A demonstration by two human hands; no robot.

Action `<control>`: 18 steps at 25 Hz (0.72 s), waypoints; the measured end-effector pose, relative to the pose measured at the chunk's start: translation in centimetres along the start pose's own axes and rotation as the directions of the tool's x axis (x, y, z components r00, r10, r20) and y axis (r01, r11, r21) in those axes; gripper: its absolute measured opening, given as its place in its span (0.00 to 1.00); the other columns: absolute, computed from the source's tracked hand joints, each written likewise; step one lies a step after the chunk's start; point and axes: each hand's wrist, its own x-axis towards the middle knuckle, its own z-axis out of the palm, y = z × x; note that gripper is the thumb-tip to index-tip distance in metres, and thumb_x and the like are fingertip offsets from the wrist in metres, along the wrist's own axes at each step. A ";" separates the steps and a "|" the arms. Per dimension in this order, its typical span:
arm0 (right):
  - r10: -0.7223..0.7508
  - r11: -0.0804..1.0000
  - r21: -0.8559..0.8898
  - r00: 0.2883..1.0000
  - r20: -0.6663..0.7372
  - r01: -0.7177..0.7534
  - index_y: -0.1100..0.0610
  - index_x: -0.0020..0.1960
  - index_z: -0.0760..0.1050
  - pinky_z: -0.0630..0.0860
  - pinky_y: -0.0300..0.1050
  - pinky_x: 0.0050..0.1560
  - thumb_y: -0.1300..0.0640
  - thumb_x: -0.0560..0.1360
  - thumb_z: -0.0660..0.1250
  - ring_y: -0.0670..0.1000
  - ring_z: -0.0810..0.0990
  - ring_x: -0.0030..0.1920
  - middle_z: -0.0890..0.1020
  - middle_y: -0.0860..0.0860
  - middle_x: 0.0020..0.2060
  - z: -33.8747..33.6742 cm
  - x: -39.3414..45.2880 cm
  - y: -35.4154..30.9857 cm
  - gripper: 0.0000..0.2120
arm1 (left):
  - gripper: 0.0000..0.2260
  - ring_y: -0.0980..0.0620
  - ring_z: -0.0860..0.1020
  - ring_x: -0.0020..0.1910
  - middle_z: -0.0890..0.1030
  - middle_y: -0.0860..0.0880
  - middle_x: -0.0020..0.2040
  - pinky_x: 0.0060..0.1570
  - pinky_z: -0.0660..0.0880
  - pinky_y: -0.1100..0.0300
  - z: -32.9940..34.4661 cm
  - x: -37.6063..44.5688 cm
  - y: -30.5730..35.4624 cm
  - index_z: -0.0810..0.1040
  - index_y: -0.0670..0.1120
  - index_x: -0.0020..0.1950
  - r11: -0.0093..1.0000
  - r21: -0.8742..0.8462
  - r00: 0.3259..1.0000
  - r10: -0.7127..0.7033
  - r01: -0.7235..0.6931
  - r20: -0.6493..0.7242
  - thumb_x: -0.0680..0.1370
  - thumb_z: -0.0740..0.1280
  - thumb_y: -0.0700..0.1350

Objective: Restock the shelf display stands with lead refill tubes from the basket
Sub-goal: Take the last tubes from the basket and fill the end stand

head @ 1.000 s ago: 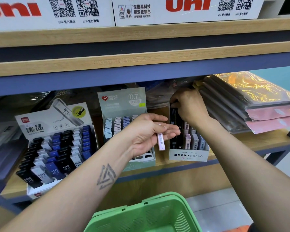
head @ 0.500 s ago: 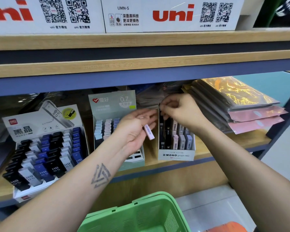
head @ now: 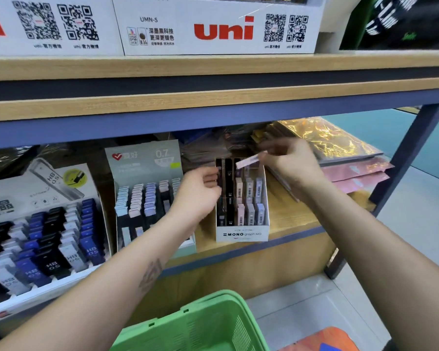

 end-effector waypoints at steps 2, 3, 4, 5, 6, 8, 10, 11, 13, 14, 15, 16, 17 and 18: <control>-0.067 0.997 -0.053 0.995 -0.079 0.063 0.53 0.52 0.80 0.75 0.30 0.41 0.62 0.73 0.76 0.41 0.82 0.46 0.84 0.46 0.45 -1.2 0.8 0.1 0.10 | 0.23 0.48 0.72 0.71 0.74 0.47 0.72 0.71 0.68 0.55 0.1 -0.2 -0.4 0.70 0.44 0.75 0.884 0.452 0.993 0.096 -0.117 0.067 0.79 0.65 0.37; -0.087 0.995 -0.065 0.992 -0.092 0.081 0.54 0.51 0.80 0.75 0.32 0.42 0.61 0.73 0.77 0.41 0.82 0.46 0.84 0.46 0.45 -1.5 1.2 0.3 0.10 | 0.25 0.47 0.70 0.72 0.71 0.46 0.74 0.72 0.66 0.56 0.3 -0.3 -0.4 0.68 0.44 0.76 0.802 0.572 0.985 0.132 -0.172 0.111 0.79 0.64 0.38; -0.100 0.992 -0.090 0.991 -0.091 0.092 0.54 0.51 0.81 0.77 0.34 0.44 0.61 0.73 0.77 0.42 0.82 0.46 0.84 0.46 0.45 -1.5 1.5 0.5 0.09 | 0.25 0.46 0.69 0.73 0.69 0.45 0.75 0.71 0.64 0.57 0.5 -0.5 -0.3 0.67 0.43 0.77 0.736 0.640 0.976 0.158 -0.220 0.153 0.78 0.63 0.38; -0.116 0.986 -0.133 0.990 -0.082 0.104 0.54 0.51 0.82 0.78 0.36 0.47 0.61 0.73 0.77 0.41 0.82 0.47 0.85 0.46 0.46 -1.3 1.7 0.7 0.09 | 0.26 0.46 0.68 0.74 0.67 0.44 0.76 0.71 0.64 0.58 0.6 -0.6 -0.3 0.66 0.42 0.77 0.690 0.677 0.967 0.171 -0.256 0.192 0.78 0.63 0.37; -0.133 0.978 -0.171 0.988 -0.075 0.119 0.55 0.53 0.83 0.79 0.38 0.51 0.61 0.74 0.76 0.41 0.82 0.48 0.85 0.46 0.47 -1.0 1.9 0.9 0.09 | 0.26 0.46 0.66 0.74 0.65 0.44 0.77 0.71 0.63 0.58 0.7 -0.8 -0.2 0.65 0.41 0.77 0.661 0.697 0.960 0.165 -0.278 0.227 0.78 0.62 0.36; -0.179 0.964 -0.213 0.982 -0.065 0.161 0.55 0.55 0.84 0.79 0.42 0.55 0.62 0.75 0.75 0.42 0.82 0.49 0.84 0.45 0.48 -0.7 2.5 1.0 0.10 | 0.28 0.47 0.63 0.76 0.60 0.44 0.79 0.72 0.62 0.59 0.8 -1.0 -0.3 0.61 0.41 0.79 0.626 0.719 0.950 0.133 -0.302 0.283 0.78 0.61 0.34; -0.213 0.948 -0.253 0.976 -0.045 0.195 0.55 0.55 0.84 0.78 0.39 0.52 0.62 0.74 0.75 0.41 0.82 0.48 0.84 0.44 0.45 -0.6 2.8 0.9 0.10 | 0.31 0.47 0.62 0.78 0.57 0.45 0.81 0.73 0.61 0.59 0.8 -0.9 -0.3 0.58 0.42 0.80 0.609 0.728 0.944 0.117 -0.314 0.310 0.78 0.61 0.33; -0.205 0.949 -0.253 0.978 -0.036 0.189 0.55 0.54 0.84 0.76 0.36 0.49 0.62 0.74 0.76 0.40 0.81 0.46 0.84 0.43 0.44 -0.7 2.9 0.9 0.09 | 0.31 0.47 0.62 0.77 0.58 0.45 0.81 0.72 0.62 0.59 0.7 -0.8 -0.2 0.58 0.42 0.80 0.603 0.730 0.941 0.114 -0.321 0.319 0.78 0.61 0.33; -0.178 0.964 -0.204 0.984 -0.016 0.171 0.52 0.49 0.84 0.74 0.32 0.44 0.61 0.73 0.77 0.38 0.81 0.44 0.84 0.42 0.43 -0.8 3.0 1.1 0.07 | 0.30 0.47 0.64 0.76 0.60 0.45 0.80 0.72 0.63 0.58 0.6 -0.6 0.1 0.59 0.43 0.80 0.597 0.730 0.935 0.105 -0.332 0.340 0.78 0.61 0.33; -0.175 0.968 -0.186 0.985 -0.011 0.170 0.52 0.48 0.84 0.75 0.33 0.45 0.61 0.72 0.77 0.39 0.81 0.44 0.84 0.42 0.43 -1.0 3.1 1.2 0.07 | 0.29 0.46 0.64 0.76 0.60 0.44 0.80 0.72 0.63 0.58 0.6 -0.5 0.2 0.59 0.43 0.80 0.602 0.726 0.933 0.096 -0.331 0.345 0.78 0.61 0.33; -0.175 0.968 -0.182 0.984 -0.011 0.170 0.52 0.47 0.84 0.78 0.38 0.47 0.61 0.72 0.78 0.41 0.82 0.44 0.85 0.43 0.43 -1.1 3.2 1.3 0.07 | 0.29 0.46 0.64 0.76 0.60 0.44 0.80 0.72 0.63 0.57 0.6 -0.5 0.2 0.59 0.43 0.80 0.606 0.725 0.934 0.090 -0.327 0.346 0.78 0.60 0.33; -0.171 0.968 -0.188 0.985 -0.013 0.166 0.52 0.47 0.84 0.80 0.44 0.51 0.60 0.71 0.78 0.44 0.83 0.46 0.85 0.45 0.43 -1.3 3.3 1.5 0.06 | 0.30 0.46 0.63 0.77 0.59 0.45 0.80 0.73 0.63 0.57 0.5 -0.4 0.0 0.59 0.43 0.80 0.609 0.725 0.935 0.087 -0.323 0.343 0.78 0.60 0.32; -0.164 0.968 -0.193 0.986 -0.013 0.159 0.53 0.47 0.85 0.81 0.50 0.54 0.60 0.71 0.78 0.46 0.84 0.47 0.86 0.45 0.44 -1.4 3.3 1.6 0.06 | 0.31 0.46 0.63 0.77 0.58 0.45 0.81 0.73 0.62 0.56 0.5 -0.4 -0.1 0.58 0.43 0.80 0.610 0.725 0.936 0.087 -0.320 0.340 0.78 0.60 0.32; -0.156 0.970 -0.192 0.988 -0.008 0.152 0.53 0.47 0.85 0.82 0.54 0.56 0.60 0.71 0.78 0.48 0.84 0.48 0.86 0.46 0.45 -1.5 3.3 1.6 0.07 | 0.31 0.46 0.63 0.77 0.56 0.45 0.81 0.73 0.62 0.56 0.5 -0.5 -0.2 0.57 0.43 0.80 0.614 0.724 0.938 0.084 -0.314 0.336 0.77 0.60 0.31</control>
